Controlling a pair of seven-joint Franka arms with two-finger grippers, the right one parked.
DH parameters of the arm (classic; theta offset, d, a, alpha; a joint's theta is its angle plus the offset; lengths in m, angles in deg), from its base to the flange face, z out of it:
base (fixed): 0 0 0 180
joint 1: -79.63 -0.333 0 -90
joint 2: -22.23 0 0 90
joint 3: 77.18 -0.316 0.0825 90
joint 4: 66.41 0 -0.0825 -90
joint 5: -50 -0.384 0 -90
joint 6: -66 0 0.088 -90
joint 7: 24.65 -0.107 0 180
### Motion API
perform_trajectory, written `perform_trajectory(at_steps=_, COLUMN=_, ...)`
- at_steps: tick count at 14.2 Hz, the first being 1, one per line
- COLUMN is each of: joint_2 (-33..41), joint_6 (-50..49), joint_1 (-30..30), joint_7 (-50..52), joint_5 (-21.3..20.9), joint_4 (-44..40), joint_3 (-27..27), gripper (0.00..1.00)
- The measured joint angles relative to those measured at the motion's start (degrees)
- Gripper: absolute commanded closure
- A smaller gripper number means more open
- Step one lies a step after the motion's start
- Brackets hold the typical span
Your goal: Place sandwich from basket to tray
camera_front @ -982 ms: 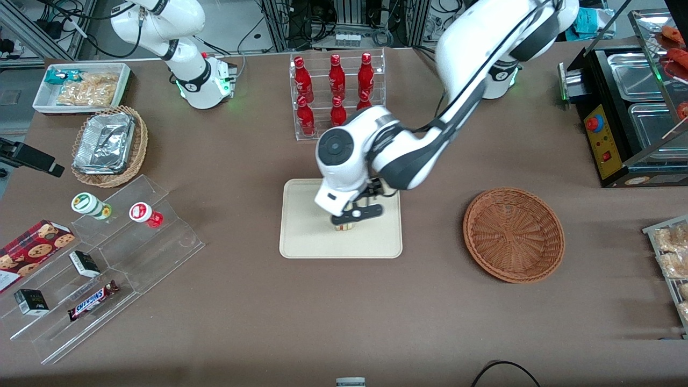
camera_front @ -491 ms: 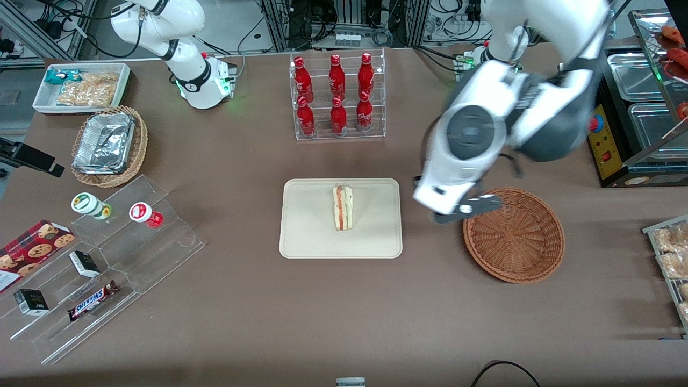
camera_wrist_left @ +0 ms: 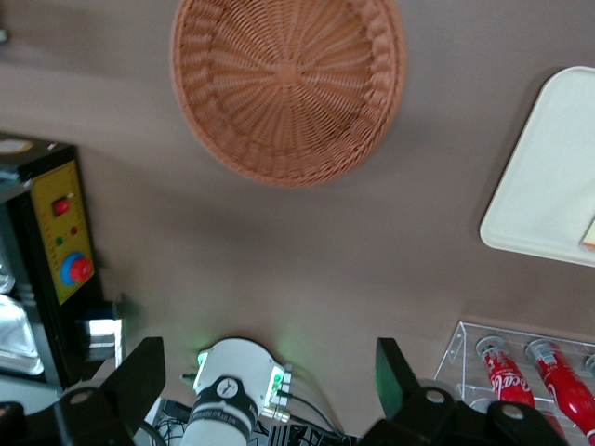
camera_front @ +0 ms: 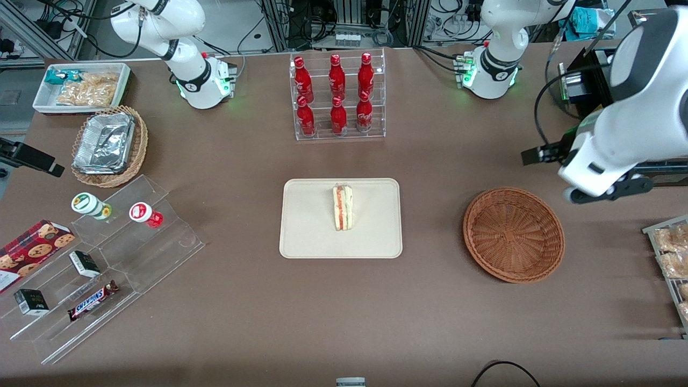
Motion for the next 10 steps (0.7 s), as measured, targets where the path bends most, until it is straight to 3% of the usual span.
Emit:
perform_trajectory(at_steps=5, joint_2=7.14, joint_6=0.6, joint_1=3.2, joint_7=-8.97, joint_5=3.52, joint_4=5.79, joint_3=-9.05, gripper=0.0)
perform_trajectory(at_steps=10, joint_2=7.39, joint_6=3.84, joint_1=4.8, joint_7=-9.49, joint_5=4.99, joint_4=5.93, joint_3=-8.48, gripper=0.0)
